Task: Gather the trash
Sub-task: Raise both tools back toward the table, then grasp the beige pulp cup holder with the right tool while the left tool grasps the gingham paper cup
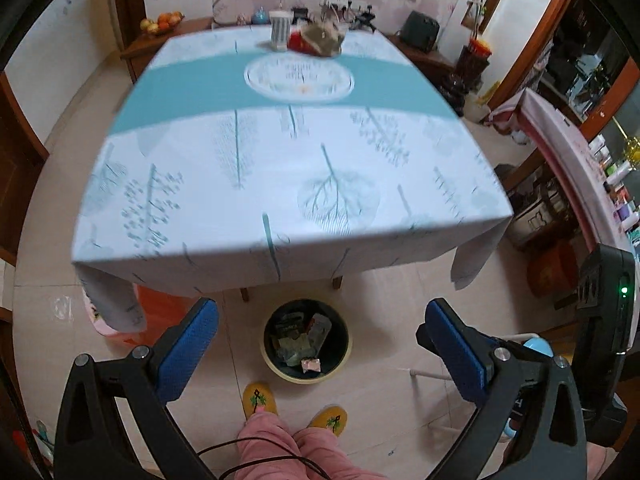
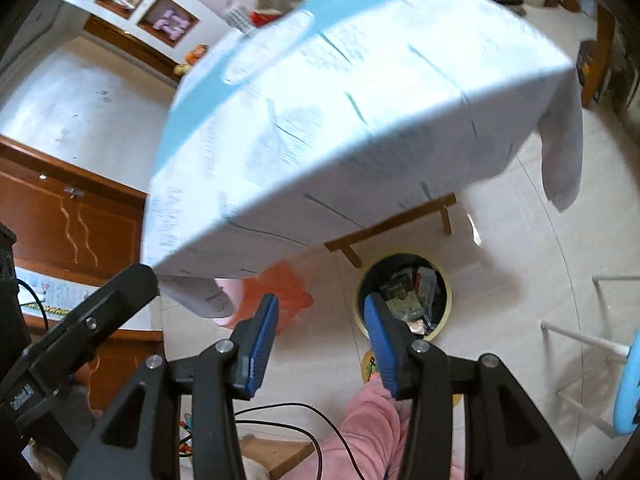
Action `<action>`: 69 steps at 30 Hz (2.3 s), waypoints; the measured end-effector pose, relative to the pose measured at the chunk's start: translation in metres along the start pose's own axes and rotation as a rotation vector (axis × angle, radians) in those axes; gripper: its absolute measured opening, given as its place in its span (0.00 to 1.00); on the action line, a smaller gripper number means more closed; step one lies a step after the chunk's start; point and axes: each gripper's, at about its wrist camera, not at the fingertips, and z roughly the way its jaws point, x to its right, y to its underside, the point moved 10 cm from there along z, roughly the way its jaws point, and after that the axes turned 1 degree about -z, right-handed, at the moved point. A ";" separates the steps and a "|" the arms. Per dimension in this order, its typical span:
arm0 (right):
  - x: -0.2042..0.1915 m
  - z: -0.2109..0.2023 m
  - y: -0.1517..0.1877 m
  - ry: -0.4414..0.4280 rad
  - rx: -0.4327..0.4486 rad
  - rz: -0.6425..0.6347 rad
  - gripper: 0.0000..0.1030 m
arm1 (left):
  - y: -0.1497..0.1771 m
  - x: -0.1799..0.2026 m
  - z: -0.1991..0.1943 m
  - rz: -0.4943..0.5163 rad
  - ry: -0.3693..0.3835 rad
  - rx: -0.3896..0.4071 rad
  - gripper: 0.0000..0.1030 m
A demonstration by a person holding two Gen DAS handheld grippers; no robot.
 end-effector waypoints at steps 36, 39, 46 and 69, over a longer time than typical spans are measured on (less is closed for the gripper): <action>-0.093 -0.144 -0.183 -0.053 0.345 -0.158 0.46 | -0.230 0.012 -0.131 0.133 -0.067 0.373 0.99; -0.098 -0.132 -0.219 -0.037 0.354 -0.125 0.47 | -0.276 -0.004 -0.110 0.133 -0.053 0.361 0.99; -0.111 -0.079 -0.316 0.012 0.343 -0.022 0.64 | -0.384 -0.036 -0.030 0.174 -0.020 0.295 0.99; -0.070 0.148 -0.504 0.098 0.166 0.282 0.80 | -0.500 -0.089 0.262 0.050 0.020 0.027 0.99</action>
